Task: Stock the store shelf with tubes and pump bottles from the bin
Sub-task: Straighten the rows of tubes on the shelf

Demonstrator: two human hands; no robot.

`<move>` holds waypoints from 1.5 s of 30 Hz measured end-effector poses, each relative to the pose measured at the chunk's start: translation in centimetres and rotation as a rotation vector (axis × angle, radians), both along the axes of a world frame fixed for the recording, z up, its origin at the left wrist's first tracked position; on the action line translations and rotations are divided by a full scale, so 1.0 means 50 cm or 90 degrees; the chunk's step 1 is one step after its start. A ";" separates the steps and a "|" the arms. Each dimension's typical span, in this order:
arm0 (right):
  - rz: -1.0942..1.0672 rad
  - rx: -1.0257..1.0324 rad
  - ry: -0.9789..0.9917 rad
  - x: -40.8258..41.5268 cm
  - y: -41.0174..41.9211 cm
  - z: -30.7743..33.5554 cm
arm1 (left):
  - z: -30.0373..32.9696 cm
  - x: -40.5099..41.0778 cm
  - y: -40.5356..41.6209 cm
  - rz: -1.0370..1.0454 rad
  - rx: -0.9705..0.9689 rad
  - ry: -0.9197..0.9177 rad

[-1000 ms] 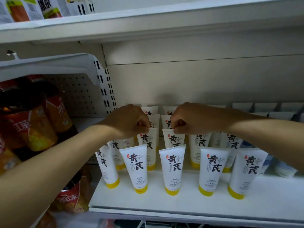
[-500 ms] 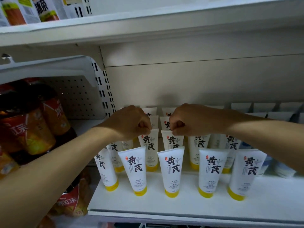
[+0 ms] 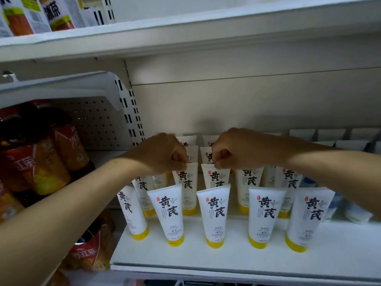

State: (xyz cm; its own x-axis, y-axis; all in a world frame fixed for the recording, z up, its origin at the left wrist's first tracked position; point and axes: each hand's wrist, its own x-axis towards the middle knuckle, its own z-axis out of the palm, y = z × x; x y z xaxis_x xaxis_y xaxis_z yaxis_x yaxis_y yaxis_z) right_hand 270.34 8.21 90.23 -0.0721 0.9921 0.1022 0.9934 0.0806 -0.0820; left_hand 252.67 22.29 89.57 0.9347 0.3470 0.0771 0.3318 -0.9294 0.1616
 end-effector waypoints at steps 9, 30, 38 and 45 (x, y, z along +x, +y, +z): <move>0.005 0.065 0.102 -0.046 -0.051 0.030 | 0.060 -0.039 -0.063 0.072 -0.055 -0.112; -0.020 0.073 -0.059 -0.109 -0.131 -0.027 | -0.037 -0.119 -0.152 0.158 0.168 -0.127; -0.022 0.070 -0.052 -0.103 -0.129 -0.026 | -0.035 -0.106 -0.148 0.127 0.163 -0.129; -0.028 0.061 -0.047 -0.098 -0.124 -0.024 | -0.039 -0.104 -0.141 0.115 0.123 -0.133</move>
State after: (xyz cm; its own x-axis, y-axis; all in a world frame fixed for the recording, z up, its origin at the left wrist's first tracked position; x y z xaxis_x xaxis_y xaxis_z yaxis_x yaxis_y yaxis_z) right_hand 265.42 1.99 89.04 -0.0402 0.9806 0.1921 0.9991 0.0414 -0.0023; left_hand 247.46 15.26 87.61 0.8164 0.4663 0.3408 0.4723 -0.8786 0.0707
